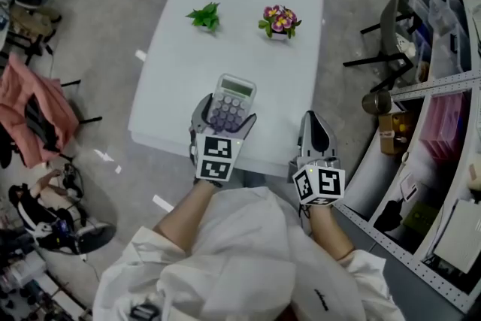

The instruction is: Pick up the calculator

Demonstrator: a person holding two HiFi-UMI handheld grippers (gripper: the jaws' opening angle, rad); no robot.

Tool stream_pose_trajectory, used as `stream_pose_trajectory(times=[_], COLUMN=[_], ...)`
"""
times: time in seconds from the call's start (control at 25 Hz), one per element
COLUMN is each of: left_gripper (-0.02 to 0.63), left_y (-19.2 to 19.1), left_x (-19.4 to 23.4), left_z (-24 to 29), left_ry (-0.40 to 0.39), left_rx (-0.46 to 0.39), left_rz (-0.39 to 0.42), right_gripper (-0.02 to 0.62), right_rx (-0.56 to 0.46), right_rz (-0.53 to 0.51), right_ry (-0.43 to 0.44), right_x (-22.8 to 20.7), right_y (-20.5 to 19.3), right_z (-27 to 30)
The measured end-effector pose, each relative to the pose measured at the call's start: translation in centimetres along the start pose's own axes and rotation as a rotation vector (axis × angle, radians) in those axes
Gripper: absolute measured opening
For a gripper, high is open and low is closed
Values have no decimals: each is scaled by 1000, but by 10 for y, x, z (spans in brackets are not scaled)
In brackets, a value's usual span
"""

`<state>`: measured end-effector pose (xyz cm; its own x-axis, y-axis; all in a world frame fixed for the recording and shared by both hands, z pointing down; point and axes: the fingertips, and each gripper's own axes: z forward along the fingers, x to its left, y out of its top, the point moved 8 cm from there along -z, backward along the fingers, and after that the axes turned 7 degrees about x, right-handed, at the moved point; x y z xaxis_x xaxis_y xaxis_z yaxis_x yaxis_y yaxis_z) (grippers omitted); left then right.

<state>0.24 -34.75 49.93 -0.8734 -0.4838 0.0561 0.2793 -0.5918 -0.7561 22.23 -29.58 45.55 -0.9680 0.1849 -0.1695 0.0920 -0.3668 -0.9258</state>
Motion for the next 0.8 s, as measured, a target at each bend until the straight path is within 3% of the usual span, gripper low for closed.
stream_pose_trajectory(times=[0.36,0.8], left_gripper=[492,492], left_y=[26,70], left_x=[10,29], left_z=[-46,-102], left_ry=[27,50], left_rx=[-106,-285], left_rz=[-7,-6], right_gripper=[17,17], right_rx=[-39,-148], right_rz=[-15,-82], right_ry=[-6,-17], right_x=[4,0], right_y=[19,74], right_z=[-22,-41])
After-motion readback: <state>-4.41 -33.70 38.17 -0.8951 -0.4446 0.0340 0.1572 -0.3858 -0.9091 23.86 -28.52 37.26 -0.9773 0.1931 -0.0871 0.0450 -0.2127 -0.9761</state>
